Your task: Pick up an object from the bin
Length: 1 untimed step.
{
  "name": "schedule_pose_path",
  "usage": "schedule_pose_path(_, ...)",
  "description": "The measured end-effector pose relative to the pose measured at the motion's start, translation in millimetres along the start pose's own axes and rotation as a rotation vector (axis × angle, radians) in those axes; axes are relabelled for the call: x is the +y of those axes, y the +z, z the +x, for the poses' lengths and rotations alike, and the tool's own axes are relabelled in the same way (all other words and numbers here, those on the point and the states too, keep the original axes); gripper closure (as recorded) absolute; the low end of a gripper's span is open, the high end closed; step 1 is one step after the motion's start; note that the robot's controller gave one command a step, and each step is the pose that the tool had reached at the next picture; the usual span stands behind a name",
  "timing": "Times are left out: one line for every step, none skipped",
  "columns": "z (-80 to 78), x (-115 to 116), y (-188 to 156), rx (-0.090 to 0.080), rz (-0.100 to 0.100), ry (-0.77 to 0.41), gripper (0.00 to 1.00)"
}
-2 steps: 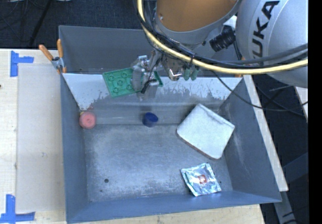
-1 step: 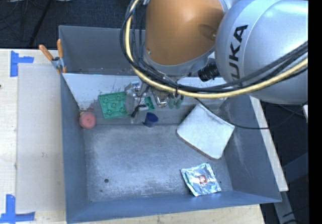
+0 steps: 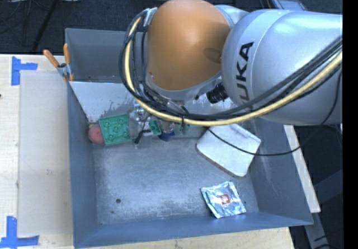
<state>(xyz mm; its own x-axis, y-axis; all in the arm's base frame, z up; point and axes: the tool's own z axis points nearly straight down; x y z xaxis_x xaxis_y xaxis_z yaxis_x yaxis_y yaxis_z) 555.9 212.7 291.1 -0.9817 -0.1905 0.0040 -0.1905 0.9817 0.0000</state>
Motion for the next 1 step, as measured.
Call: schedule_pose_path(17.9, -16.6, 120.3, 0.005, 0.002, 0.090, 1.00)
